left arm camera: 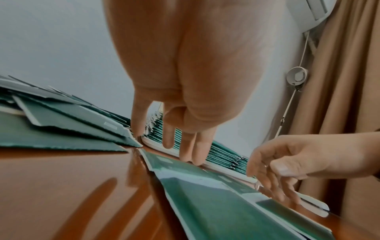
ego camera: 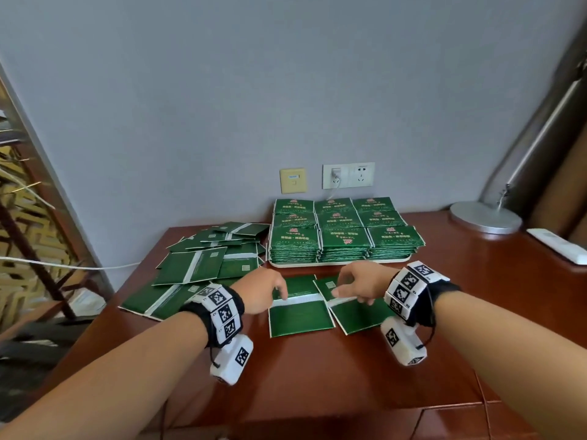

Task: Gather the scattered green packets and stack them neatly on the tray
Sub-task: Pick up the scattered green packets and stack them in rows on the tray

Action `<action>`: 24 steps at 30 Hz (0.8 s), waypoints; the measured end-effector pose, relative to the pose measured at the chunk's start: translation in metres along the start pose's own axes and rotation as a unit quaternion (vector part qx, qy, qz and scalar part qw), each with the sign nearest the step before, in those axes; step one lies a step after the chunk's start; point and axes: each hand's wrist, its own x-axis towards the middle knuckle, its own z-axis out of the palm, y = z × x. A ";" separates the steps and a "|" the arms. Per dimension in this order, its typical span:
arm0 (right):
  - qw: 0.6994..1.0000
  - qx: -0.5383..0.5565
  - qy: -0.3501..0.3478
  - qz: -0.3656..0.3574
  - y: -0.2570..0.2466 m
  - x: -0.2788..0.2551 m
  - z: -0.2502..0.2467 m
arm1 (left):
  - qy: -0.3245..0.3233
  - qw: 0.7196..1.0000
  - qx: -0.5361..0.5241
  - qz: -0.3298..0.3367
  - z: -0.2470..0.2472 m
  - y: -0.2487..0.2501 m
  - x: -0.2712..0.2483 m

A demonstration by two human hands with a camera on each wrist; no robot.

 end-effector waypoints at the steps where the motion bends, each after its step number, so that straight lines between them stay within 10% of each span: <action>1: 1.000 -0.024 0.014 -0.006 0.003 0.004 -0.002 | 0.001 1.000 0.004 -0.008 -0.001 0.000 0.003; 24: 0.994 -0.108 0.003 -0.027 0.045 0.058 -0.021 | -0.036 0.994 0.074 -0.073 0.008 0.004 0.072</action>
